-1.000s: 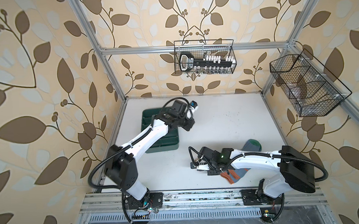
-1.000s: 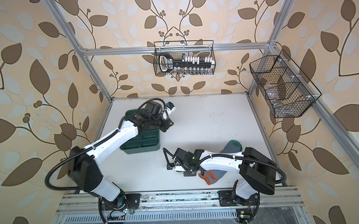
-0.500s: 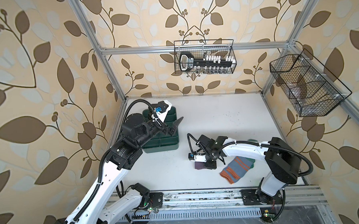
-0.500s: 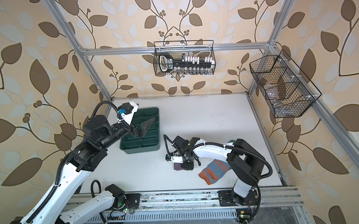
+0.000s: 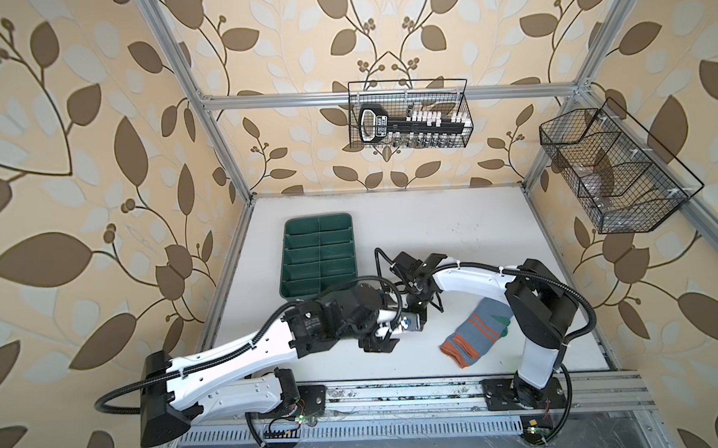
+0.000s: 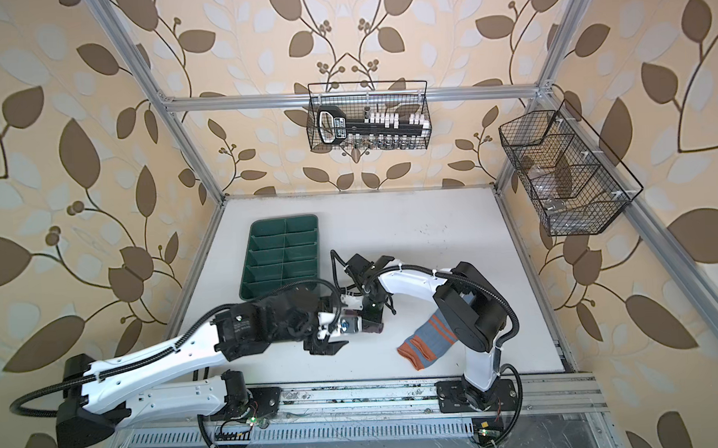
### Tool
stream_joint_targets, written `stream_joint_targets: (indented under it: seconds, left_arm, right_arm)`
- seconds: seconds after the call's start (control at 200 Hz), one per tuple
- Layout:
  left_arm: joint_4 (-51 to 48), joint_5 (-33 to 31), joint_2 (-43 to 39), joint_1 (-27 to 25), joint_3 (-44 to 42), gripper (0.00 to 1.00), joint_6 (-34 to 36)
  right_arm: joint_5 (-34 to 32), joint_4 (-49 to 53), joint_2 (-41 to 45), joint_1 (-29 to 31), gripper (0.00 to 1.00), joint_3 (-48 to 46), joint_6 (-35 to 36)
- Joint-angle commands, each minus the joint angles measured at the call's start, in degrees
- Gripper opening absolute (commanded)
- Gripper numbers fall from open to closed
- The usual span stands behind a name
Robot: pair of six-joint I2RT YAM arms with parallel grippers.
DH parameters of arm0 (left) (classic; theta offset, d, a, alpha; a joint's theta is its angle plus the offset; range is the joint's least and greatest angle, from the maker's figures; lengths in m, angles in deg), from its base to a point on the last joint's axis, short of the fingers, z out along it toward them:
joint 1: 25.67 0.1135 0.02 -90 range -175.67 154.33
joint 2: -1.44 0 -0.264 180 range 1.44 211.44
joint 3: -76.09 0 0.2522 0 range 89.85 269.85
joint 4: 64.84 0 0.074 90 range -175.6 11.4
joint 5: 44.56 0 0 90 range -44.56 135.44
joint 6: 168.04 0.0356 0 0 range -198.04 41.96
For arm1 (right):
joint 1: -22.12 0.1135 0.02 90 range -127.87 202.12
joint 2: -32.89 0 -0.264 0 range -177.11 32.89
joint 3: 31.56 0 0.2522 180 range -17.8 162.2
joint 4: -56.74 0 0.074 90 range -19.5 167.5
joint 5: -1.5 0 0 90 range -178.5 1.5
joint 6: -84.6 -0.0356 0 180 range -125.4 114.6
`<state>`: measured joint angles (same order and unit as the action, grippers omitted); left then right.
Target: Roll the socks
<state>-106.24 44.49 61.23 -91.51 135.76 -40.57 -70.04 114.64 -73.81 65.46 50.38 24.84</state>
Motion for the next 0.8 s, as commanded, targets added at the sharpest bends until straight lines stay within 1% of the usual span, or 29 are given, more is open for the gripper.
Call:
stream_joint_targets:
  seconds: [0.0, 0.035, 0.08, 0.175, 0.295, 0.35, 0.365, 0.4, 0.51, 0.61, 0.69, 0.725, 0.78, 0.795]
  left_arm:
    - [12.62, -9.5, 2.68, -2.84, -6.72, 0.78, 1.73]
    - [15.15, -9.75, 4.48, -3.12, -8.24, 0.76, 1.35]
    - [18.58, -11.65, 7.57, -3.32, -9.35, 0.75, 0.42]
    - [22.26, -16.12, 14.07, -3.26, -8.9, 0.71, -0.2]
    - [29.16, -19.8, 20.22, -3.19, -10.08, 0.68, 1.91]
    - [31.5, -21.22, 22.19, -2.98, -9.81, 0.67, 1.92]
    - [32.15, -21.64, 24.09, -2.9, -9.72, 0.66, 1.86]
    - [33.77, -22.9, 25.63, -2.77, -9.65, 0.65, 1.6]
    - [36.05, -24.27, 28.73, -2.15, -9.37, 0.6, 1.46]
    - [35.7, -24.56, 30.9, -1.47, -8.6, 0.53, 0.9]
    - [33.86, -24.38, 32.49, -1.05, -7.11, 0.41, 0.1]
    - [31.66, -23.55, 33.29, -0.88, -5.81, 0.33, -0.45]
    - [27.75, -22.21, 34.48, -0.78, -3.55, 0.18, -1.49]
    - [26.83, -21.84, 34.83, -0.78, -2.97, 0.15, -1.74]
  right_arm:
    - [-6.75, 1.17, -8.15, -3.07, 0.09, -2.65, 3.2]
    - [-6.0, 1.81, -8.73, -3.66, 0.09, -2.17, 3.56]
    - [-5.04, 2.75, -9.21, -4.21, 0.09, -1.62, 4.02]
    - [-4.08, 3.48, -9.53, -4.91, 0.09, -0.98, 4.38]
    - [-3.35, 3.57, -9.15, -5.13, 0.09, -0.71, 4.73]
    - [-2.99, 3.5, -8.99, -5.17, 0.09, -0.71, 4.87]
    - [-2.91, 3.5, -8.91, -5.19, 0.09, -0.69, 4.9]
    - [-2.56, 3.64, -8.83, -5.14, 0.09, -0.79, 4.96]
    - [-1.5, 4.04, -8.61, -5.06, 0.09, -0.71, 5.11]
    - [-0.44, 3.66, -8.1, -4.98, 0.08, -0.77, 5.04]
    - [1.39, 2.35, -7.1, -5.16, 0.08, -1.49, 4.79]
    - [2.19, 1.62, -6.59, -5.11, 0.09, -1.87, 4.66]
    - [2.86, 0.68, -5.43, -5.23, 0.1, -2.44, 4.43]
    - [2.97, 0.34, -5.03, -5.27, 0.11, -2.63, 4.33]
